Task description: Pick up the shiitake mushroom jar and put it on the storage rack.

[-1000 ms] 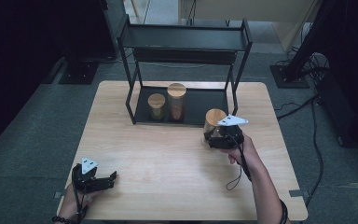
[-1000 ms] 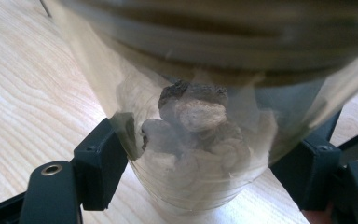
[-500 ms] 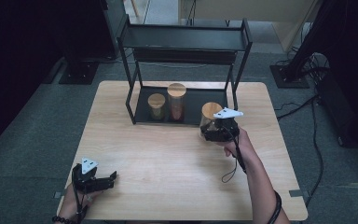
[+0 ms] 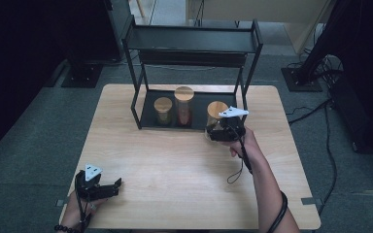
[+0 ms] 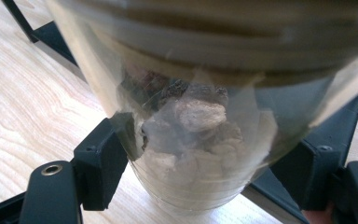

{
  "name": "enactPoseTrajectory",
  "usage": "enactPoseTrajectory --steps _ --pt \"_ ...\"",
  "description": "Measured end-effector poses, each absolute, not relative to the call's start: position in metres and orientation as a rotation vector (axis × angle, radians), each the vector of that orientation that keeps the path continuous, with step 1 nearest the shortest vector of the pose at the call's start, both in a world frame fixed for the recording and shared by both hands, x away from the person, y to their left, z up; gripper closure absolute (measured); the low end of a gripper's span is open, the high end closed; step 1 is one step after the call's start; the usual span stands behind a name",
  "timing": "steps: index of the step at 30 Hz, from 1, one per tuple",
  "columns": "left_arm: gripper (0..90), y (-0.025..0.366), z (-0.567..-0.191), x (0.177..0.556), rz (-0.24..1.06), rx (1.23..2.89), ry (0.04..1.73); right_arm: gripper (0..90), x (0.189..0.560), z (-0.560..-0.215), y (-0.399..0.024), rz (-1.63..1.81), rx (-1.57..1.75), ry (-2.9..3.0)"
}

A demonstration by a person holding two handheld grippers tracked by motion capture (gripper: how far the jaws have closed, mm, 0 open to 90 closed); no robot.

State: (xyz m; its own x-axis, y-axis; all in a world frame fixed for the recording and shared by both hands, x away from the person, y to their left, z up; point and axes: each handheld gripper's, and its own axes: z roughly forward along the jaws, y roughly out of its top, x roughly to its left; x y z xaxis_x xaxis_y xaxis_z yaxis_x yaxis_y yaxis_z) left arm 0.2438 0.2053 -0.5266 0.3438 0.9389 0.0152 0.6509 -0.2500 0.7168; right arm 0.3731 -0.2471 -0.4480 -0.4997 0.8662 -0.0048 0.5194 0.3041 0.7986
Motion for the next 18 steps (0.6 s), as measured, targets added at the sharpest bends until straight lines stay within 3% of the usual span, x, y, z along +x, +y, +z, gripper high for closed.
enactPoseTrajectory --steps 18 --pt "0.0 0.205 -0.527 0.244 0.602 1.995 1.384 25.0 0.401 -0.451 -0.236 1.052 1.251 2.143"
